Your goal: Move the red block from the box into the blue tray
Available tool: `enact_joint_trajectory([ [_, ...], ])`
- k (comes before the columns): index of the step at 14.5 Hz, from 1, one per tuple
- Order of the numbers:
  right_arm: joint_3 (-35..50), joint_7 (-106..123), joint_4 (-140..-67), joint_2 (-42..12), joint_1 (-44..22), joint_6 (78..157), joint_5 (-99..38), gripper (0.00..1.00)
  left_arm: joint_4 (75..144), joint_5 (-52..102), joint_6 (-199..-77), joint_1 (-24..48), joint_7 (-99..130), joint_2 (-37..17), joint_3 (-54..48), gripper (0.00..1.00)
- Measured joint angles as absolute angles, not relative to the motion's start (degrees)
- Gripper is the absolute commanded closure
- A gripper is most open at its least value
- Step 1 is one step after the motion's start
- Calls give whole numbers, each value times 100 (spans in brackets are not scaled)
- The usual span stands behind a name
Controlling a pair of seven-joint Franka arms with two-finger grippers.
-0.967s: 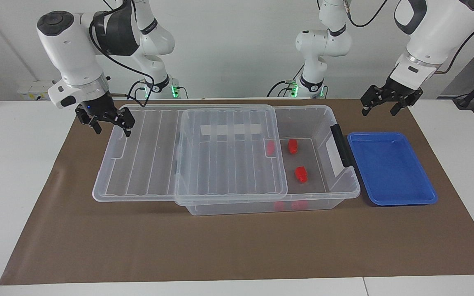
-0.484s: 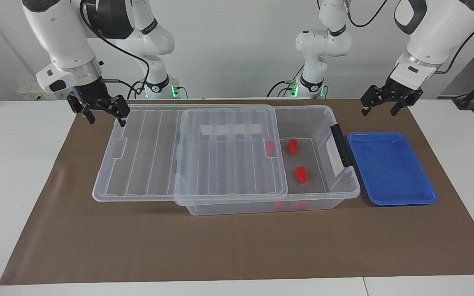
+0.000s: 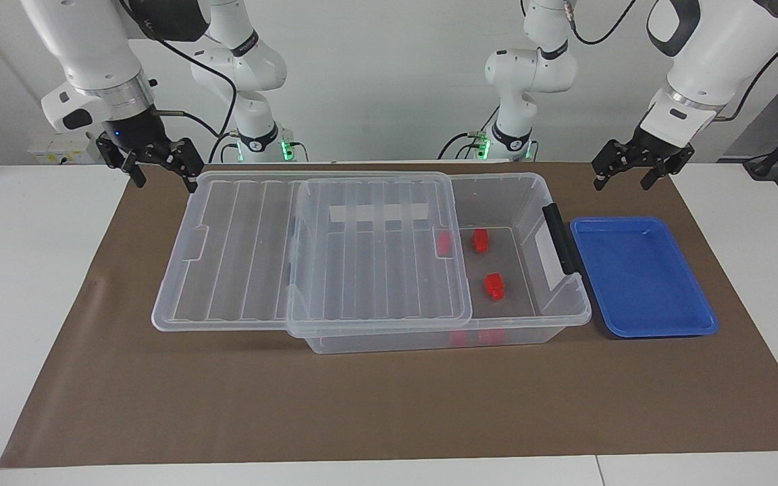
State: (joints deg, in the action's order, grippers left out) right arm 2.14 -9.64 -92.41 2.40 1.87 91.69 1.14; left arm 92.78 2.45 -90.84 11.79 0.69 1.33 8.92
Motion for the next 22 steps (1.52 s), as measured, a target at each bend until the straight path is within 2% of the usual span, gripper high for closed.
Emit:
enact_joint_trajectory([
  [6, 214, -964, -9142, 224, 184, 8956, 114, 0, 9278, 245, -9084, 1179, 123, 134, 836, 0],
  [8, 217, -964, -9146, 223, 186, 8933, 114, 0, 9314, 246, -9245, 1224, 760, 141, 750, 0],
  [13, 211, -964, -9169, 220, 188, 8727, 114, 0, 10462, 9, -10576, 2171, 2517, 386, 549, 0],
  [17, 212, -964, -9169, 237, 188, 8619, 114, 0, 11203, -33, -11494, 2267, 2551, 395, 548, 0],
  [19, 212, -964, -9169, 239, 188, 8619, 113, 0, 11600, -72, -11950, 2449, 2596, 294, 542, 0],
  [22, 212, -964, -9169, 239, 188, 8619, 113, 0, 11771, -103, -12511, 2661, 2921, -53, 536, 0],
])
